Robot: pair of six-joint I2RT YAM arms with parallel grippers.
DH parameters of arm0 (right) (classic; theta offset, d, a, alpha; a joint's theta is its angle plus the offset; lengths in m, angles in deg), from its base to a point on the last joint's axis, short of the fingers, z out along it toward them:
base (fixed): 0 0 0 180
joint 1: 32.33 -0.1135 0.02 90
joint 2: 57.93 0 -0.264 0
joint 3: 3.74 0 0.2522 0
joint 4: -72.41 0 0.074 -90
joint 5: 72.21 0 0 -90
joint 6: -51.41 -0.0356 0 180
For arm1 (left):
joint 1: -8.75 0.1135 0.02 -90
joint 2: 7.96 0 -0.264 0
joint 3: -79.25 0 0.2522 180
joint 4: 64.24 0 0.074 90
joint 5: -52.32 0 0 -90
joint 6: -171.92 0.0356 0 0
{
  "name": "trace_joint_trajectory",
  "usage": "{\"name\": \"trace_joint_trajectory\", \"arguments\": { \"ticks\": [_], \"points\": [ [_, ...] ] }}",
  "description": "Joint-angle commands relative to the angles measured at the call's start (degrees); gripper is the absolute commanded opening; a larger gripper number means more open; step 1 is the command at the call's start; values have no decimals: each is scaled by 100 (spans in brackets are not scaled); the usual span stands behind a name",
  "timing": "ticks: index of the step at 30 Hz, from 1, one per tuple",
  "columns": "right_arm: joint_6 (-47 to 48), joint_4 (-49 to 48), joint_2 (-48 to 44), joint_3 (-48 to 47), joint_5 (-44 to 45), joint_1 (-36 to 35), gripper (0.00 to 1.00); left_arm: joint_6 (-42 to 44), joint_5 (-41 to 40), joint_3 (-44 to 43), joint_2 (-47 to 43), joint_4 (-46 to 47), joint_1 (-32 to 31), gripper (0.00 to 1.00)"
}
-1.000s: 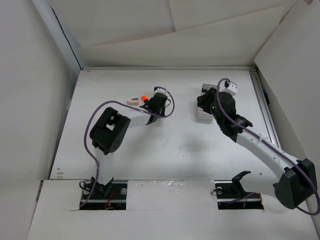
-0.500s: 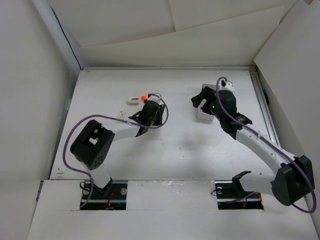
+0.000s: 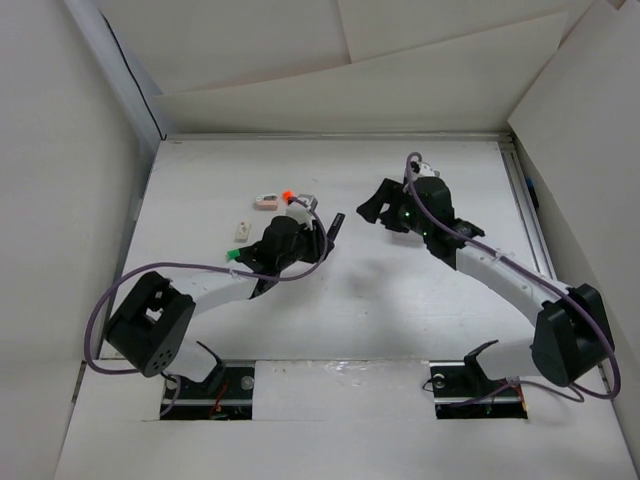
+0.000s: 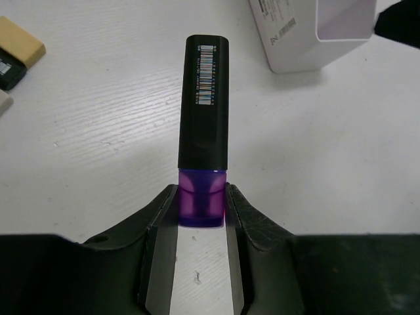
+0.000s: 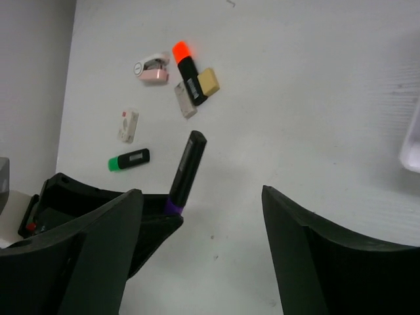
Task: Sort the stationery into containers
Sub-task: Pick up the pen from the center of the board.
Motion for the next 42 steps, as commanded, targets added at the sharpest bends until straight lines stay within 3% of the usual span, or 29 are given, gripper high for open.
{"name": "trace_joint_trajectory", "arguments": {
  "ticks": [1,4,13,20,21,25,30,33,35,36,39,42],
  "points": [
    [-96,-374,247,-459,-230,-266,80,-57,473,82,-296,523,-17,0],
    [-149,-374,546,-644,-291,-389,86,-57,526,205,-410,672,-17,0],
    [-272,-480,1083,-759,-71,-468,85,-57,939,416,-744,813,-17,1],
    [-272,-611,1276,-812,-203,-468,55,-57,1071,469,-744,928,-17,1],
    [-325,-672,1337,-812,-255,-468,47,-57,1071,469,-683,928,-17,1],
    [-325,-673,1399,-812,-335,-468,29,-57,1071,469,-622,989,-17,4],
    [-378,-726,1400,-812,-458,-468,12,-110,1071,469,-569,1060,-17,8],
    [-378,-778,1400,-812,-458,-407,7,-110,1071,469,-568,1060,-17,23],
    [-378,-778,1347,-812,-397,-345,6,-110,1124,469,-568,1060,-17,47],
    [-378,-778,1260,-812,-396,-267,6,-110,1124,469,-568,1060,-17,51],
    [-326,-778,1084,-812,-344,6,6,-110,1124,469,-516,1060,-17,59],
    [-325,-778,943,-864,-344,374,4,-110,1071,469,-516,1112,-17,61]
  ]
}}
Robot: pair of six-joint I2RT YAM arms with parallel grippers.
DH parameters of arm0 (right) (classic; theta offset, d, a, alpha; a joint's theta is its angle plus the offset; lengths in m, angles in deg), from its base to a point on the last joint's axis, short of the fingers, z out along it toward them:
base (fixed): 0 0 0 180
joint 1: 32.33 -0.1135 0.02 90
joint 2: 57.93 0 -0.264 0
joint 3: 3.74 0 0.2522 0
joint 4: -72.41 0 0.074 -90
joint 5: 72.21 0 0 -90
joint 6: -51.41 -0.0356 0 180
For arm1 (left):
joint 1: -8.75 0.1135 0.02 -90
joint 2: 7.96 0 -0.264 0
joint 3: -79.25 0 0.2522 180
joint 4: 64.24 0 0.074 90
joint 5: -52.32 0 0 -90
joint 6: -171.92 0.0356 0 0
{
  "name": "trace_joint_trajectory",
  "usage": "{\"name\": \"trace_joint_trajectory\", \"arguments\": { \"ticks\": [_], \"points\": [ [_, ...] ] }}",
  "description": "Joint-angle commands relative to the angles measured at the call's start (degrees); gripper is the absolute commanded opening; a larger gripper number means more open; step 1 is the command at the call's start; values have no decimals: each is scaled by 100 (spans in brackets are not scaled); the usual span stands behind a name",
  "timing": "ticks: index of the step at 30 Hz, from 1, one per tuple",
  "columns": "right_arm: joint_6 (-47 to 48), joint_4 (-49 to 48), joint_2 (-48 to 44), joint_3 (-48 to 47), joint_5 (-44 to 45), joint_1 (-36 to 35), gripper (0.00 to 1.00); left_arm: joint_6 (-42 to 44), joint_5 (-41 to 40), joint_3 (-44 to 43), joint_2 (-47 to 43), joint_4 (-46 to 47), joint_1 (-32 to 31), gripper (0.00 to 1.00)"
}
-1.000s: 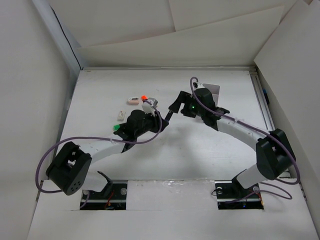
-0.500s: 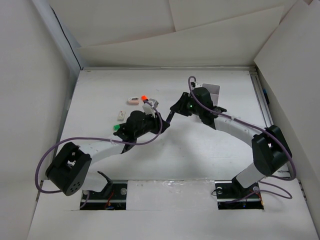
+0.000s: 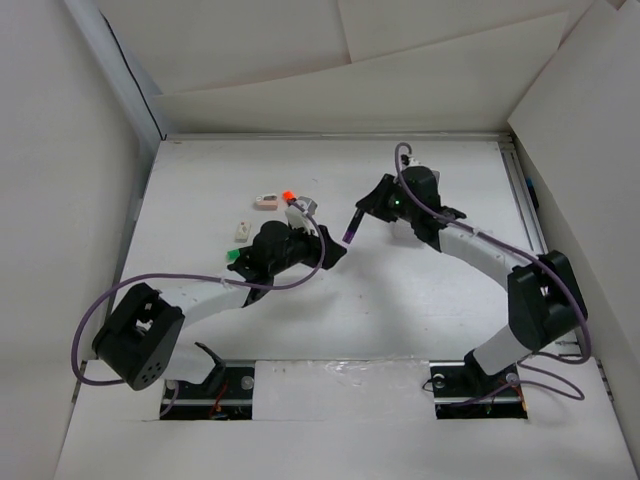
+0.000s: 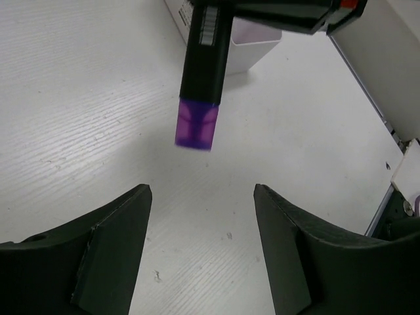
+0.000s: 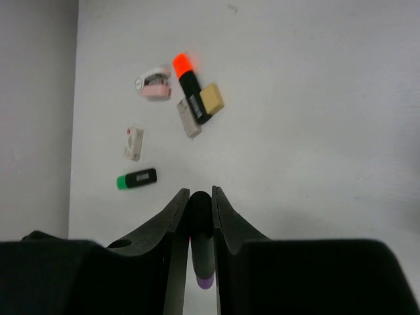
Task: Sort the stationery into containers
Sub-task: Pick up the pen from the center of the board, then place the pen in the storage box.
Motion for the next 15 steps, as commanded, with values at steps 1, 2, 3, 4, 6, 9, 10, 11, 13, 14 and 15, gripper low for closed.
{"name": "trace_joint_trajectory", "arguments": {
  "ticks": [1,2,3,4,6,9,10,11,13,14,15],
  "points": [
    [84,-197,-454,-328,113,392,4,4,-17,30,-91,363,-17,61],
    [145,-197,-507,-329,235,594,4,4,-87,90,-144,363,-17,61],
    [145,-136,-507,-381,315,709,4,4,-88,91,-145,363,-17,61],
    [145,-74,-586,-443,411,814,4,4,-88,91,-197,363,-17,61],
    [215,13,-666,-504,850,1121,4,-57,-149,214,-259,363,45,61],
    [338,198,-745,-733,1857,1412,4,-57,-299,214,-259,363,45,61],
    [391,260,-745,-881,2115,1413,4,-127,-299,214,-259,363,105,61],
    [391,260,-745,-944,2361,1465,4,-128,-299,214,-259,363,106,61],
    [549,260,-640,-1084,2931,1466,4,-180,-465,214,-206,363,106,61],
    [610,260,-509,-1250,3082,1466,4,-180,-518,214,-206,363,106,61],
    [724,260,-429,-1339,3215,1466,4,-180,-518,214,-206,293,167,61]
  ]
}}
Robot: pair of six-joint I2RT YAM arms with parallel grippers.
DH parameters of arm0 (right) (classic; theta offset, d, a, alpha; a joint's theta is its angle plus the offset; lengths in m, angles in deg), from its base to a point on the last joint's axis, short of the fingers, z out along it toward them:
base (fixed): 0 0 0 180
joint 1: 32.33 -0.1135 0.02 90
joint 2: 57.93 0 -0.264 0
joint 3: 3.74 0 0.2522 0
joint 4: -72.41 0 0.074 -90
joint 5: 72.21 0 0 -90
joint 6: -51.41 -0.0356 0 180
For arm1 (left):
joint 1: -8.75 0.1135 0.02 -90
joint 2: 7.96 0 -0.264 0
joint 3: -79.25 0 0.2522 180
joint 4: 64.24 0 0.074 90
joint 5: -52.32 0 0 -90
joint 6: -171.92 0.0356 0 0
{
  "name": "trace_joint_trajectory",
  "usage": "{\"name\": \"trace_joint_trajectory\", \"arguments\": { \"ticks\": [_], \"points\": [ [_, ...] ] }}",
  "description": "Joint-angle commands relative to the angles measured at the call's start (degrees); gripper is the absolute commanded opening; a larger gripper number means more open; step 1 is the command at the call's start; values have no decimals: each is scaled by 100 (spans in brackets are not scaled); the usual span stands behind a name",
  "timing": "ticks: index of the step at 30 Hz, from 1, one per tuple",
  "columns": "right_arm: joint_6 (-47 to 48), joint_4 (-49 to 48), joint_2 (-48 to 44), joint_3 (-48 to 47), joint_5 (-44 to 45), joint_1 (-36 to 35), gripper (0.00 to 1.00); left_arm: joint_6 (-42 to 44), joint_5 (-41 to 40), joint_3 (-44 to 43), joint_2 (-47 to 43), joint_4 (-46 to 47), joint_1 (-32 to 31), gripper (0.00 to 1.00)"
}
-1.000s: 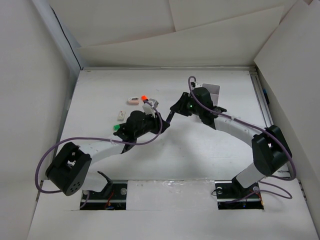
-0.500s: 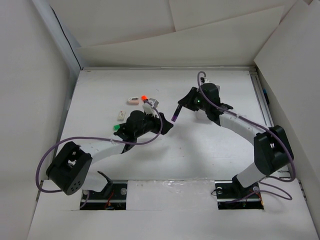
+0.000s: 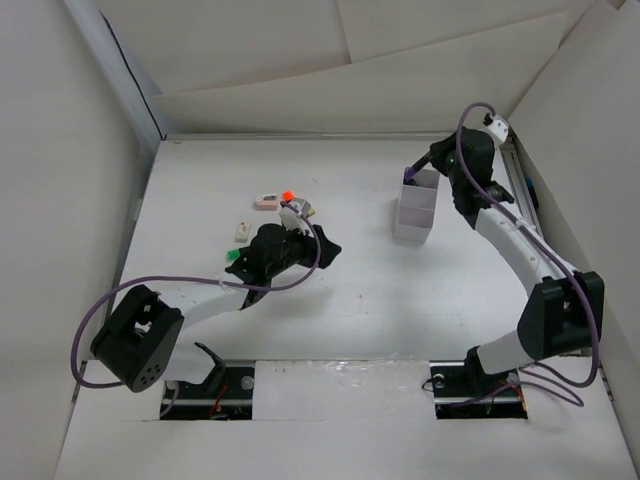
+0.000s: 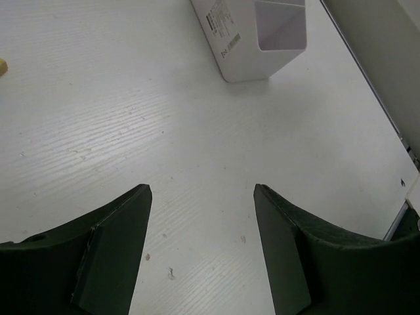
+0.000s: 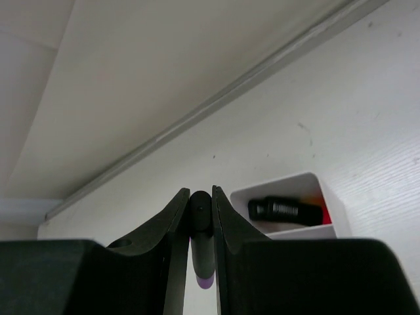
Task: Sort the stationery into containers
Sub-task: Place the pen in the storage box.
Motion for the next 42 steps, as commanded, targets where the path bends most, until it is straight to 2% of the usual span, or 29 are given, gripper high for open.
{"name": "trace_joint_trajectory", "arguments": {
  "ticks": [1,7,16,28,32,33,34,36,38,42],
  "points": [
    [386,-17,199,-491,1184,-27,4,-78,-169,22,-86,192,154,61],
    [632,-17,656,-808,1591,-27,4,-139,-493,75,-86,121,155,59],
    [686,-87,963,-624,1995,-256,4,-323,-1275,83,-147,-90,155,59],
    [738,-149,1280,-625,2540,-431,4,-1017,-3059,338,-1042,-1056,155,57],
    [686,-149,1280,-624,2540,-484,13,-1483,-3813,391,-1333,-1556,208,54],
    [686,-149,1280,-624,2540,-545,18,-1614,-3982,443,-1334,-1679,208,52],
    [686,-149,1280,-624,2540,-615,33,-1938,-4140,444,-1421,-1950,208,51],
    [686,-149,1280,-624,2619,-616,44,-2230,-4508,444,-1492,-2250,208,51],
    [686,-149,1220,-624,2566,-616,51,-2389,-4642,444,-1553,-2637,208,51],
    [633,-149,1079,-475,2487,-669,51,-2705,-4739,391,-1606,-2989,208,53]
  ]
}}
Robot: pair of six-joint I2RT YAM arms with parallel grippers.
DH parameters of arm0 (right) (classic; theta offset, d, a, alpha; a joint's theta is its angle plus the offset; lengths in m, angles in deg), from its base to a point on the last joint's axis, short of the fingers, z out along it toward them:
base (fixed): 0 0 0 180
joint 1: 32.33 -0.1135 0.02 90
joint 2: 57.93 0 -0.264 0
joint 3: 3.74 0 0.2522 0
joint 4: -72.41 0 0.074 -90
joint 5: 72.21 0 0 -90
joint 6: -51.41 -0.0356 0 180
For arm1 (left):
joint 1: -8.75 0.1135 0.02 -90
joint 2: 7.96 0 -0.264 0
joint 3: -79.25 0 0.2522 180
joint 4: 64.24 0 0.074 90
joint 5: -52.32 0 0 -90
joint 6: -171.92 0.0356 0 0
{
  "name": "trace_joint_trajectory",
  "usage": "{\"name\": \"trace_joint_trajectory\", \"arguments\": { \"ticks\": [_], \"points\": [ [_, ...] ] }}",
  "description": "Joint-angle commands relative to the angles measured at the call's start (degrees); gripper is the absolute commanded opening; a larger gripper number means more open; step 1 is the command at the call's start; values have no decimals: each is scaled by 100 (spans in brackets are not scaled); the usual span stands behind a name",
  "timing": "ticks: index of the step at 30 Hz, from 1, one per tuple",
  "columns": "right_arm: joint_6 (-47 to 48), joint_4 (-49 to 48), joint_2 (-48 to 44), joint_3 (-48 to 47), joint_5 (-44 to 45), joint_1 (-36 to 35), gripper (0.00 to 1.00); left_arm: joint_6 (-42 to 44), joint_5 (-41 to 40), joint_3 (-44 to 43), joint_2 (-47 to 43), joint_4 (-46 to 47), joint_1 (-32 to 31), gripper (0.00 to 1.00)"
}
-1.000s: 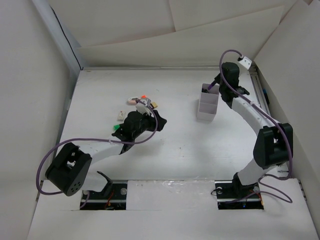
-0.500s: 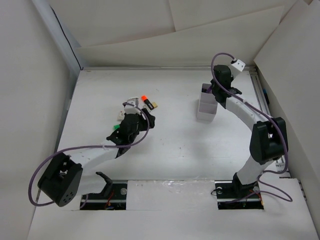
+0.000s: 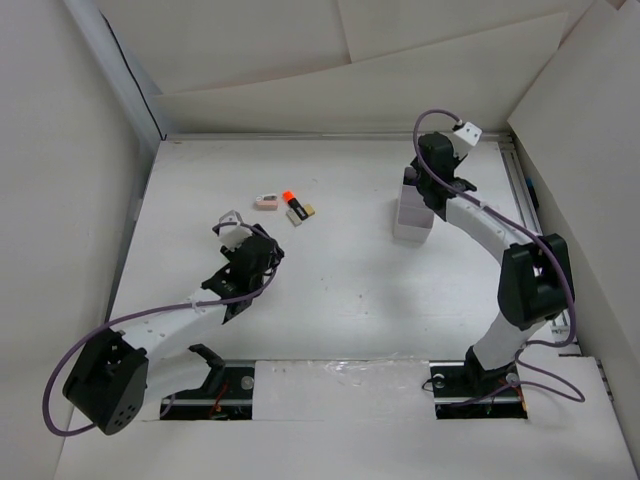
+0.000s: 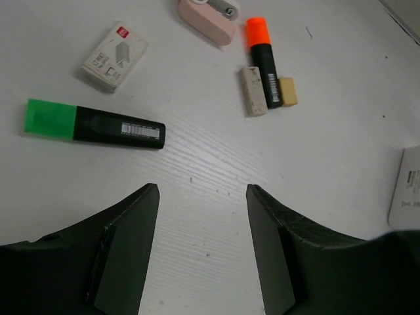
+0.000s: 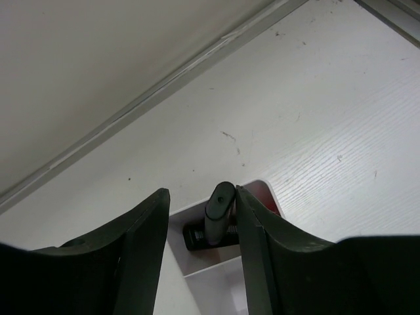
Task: Sort the stationery into containers
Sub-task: Place the pen in the storage box.
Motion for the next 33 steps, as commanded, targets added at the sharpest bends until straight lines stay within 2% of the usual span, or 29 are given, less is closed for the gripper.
{"name": "trace_joint_trajectory", "arguments": {
  "ticks": [1,9,14,19,25,28,33],
  "points": [
    [-25,-145,-205,50,-15,-57,51,-450,-446,-52,-157,-522,17,53],
    [-131,-145,-662,392,-279,-162,54,-1169,-710,-106,-157,-1259,17,64],
    [-183,-145,-916,559,-489,-162,56,-1373,-833,-158,-26,-1384,70,69],
    [-183,-145,-969,612,-726,-101,59,-1197,457,-106,413,-796,1053,69],
    [-236,-145,-1277,744,-1166,-101,60,-1197,204,-98,82,-936,1055,67],
    [-289,-145,-1409,867,-1368,-162,60,-1250,142,-44,-130,-997,1055,70],
    [-341,-145,-1479,990,-1483,-522,60,-1469,19,-52,53,-1059,1107,70]
  ]
}}
